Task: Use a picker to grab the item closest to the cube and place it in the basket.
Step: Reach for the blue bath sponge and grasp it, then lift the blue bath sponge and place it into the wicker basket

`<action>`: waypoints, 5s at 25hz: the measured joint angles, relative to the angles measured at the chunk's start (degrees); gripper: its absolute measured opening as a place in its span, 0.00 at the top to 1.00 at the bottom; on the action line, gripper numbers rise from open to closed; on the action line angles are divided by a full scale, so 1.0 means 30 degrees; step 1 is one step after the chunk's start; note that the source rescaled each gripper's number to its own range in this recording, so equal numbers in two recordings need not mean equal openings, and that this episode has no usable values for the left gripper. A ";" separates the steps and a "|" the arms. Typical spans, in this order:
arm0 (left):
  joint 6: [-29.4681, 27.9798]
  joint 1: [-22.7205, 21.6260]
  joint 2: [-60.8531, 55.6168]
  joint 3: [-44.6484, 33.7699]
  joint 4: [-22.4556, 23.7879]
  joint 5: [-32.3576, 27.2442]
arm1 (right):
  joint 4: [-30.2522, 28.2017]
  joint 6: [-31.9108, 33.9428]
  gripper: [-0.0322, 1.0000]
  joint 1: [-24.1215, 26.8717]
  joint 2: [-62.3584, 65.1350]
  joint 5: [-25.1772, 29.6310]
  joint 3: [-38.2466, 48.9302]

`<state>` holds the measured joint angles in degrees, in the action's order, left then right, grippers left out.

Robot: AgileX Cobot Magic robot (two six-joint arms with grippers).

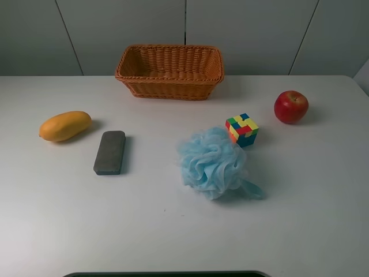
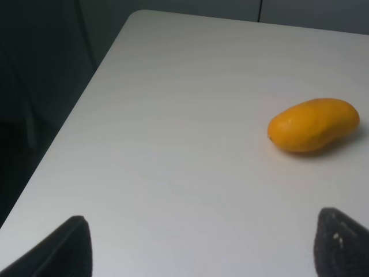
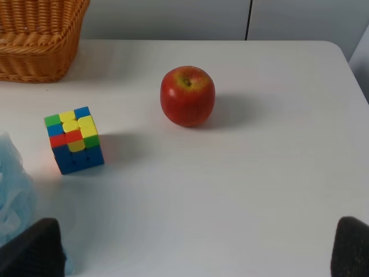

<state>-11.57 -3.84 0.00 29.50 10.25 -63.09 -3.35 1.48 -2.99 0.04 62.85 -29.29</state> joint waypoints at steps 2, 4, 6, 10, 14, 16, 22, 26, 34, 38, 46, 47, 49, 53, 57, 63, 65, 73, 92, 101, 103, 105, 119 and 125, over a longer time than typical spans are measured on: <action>0.0000 0.0000 0.0000 0.0000 0.0000 0.0000 | 0.0000 0.0000 0.00 0.0000 0.0000 0.0000 0.0000; 0.0000 0.0000 0.0000 0.0000 0.0000 0.0000 | 0.0000 0.0000 0.00 0.0000 0.0000 0.0000 0.0000; 0.0000 0.0000 0.0000 0.0000 0.0000 0.0000 | 0.0000 0.0000 0.00 0.0000 0.0000 0.0000 0.0000; 0.0000 0.0000 0.0000 0.0000 0.0000 0.0000 | 0.0000 -0.0042 0.00 0.0000 0.0000 0.0000 0.0000; 0.0000 0.0000 0.0000 0.0000 0.0000 0.0000 | 0.0075 -0.0392 0.00 0.0000 -0.0232 -0.0074 -0.0587; 0.0000 0.0000 0.0000 0.0000 0.0000 0.0000 | 0.0200 -0.0846 0.00 0.0000 -0.1470 -0.0081 -0.1684; 0.0000 0.0000 0.0000 0.0000 0.0000 0.0000 | 0.1769 -0.3664 0.00 0.0000 -0.8816 -0.0081 -0.6590; 0.0000 0.0000 0.0000 0.0000 0.0000 0.0000 | 0.4123 -0.6024 0.00 0.0000 -1.4590 0.0238 -0.9870; 0.0000 0.0000 0.0000 0.0000 0.0000 0.0000 | 0.5319 -0.7434 0.00 -0.3207 -2.2703 -0.0303 -1.2016; 0.0000 0.0000 0.0000 0.0000 0.0000 0.0000 | 0.4464 -0.6080 0.00 -0.5901 -2.5084 -0.0380 -1.2016; 0.0000 0.0000 0.0000 0.0000 0.0000 0.0000 | 0.3672 -0.2088 0.00 -0.9259 -2.8727 -0.0989 -1.1086; 0.0000 0.0000 0.0000 0.0000 0.0000 0.0000 | 0.3640 -0.1812 0.00 -0.9507 -2.9119 -0.1437 -1.0838; 0.0000 0.0000 0.0000 0.0000 0.0000 0.0000 | 0.3837 -0.1490 0.00 -0.9881 -2.9737 -0.2601 -1.0144; 0.0000 0.0000 0.0000 0.0000 0.0000 0.0000 | 0.4469 -0.1290 0.00 -1.0510 -3.0924 -0.4785 -0.9181; 0.0000 0.0000 0.0000 0.0000 0.0000 0.0000 | 0.5164 -0.1296 0.00 -1.0593 -3.2549 -0.6233 -0.9045; 0.0000 0.0000 0.0000 0.0000 0.0000 0.0000 | 0.6182 -0.1593 0.00 -1.1057 -3.5088 -0.7834 -0.9032; 0.0000 0.0000 0.0000 0.0000 0.0000 0.0000 | 0.6324 -0.1644 0.02 -1.1057 -3.5498 -0.8098 -0.9032; 0.0000 0.0000 0.0000 0.0000 0.0000 0.0000 | 0.6358 -0.1644 0.72 -1.1057 -3.5614 -0.8301 -0.9032; 0.0000 0.0000 0.0000 0.0000 0.0000 0.0000 | 0.3758 -0.1644 0.95 -1.1104 -3.0333 -0.7334 -1.5004; 0.0000 0.0000 0.0000 0.0000 0.0000 0.0000 | 0.2095 -0.1644 0.96 -1.0989 -3.5860 -1.2488 -1.9486; 0.0000 0.0000 0.0000 0.0000 0.0000 0.0000 | 0.1738 -0.1644 0.96 -1.0989 -3.7750 -1.2863 -2.1057; 0.0000 0.0000 0.0000 0.0000 0.0000 0.0000 | 0.1248 -0.1644 0.97 -1.0949 -3.9724 -1.3223 -2.2650; 0.0000 0.0000 0.0000 0.0000 0.0000 0.0000 | 0.0486 -0.1644 0.79 -1.0270 -4.5211 -1.1759 -2.8368; 0.0000 0.0000 0.0000 0.0000 0.0000 0.0000 | 0.0315 -0.1736 0.02 -1.0257 -4.5211 -1.1717 -2.8413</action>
<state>-11.57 -3.84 0.00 29.50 10.25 -63.09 -2.41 -3.73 -33.76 -135.59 27.70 -114.52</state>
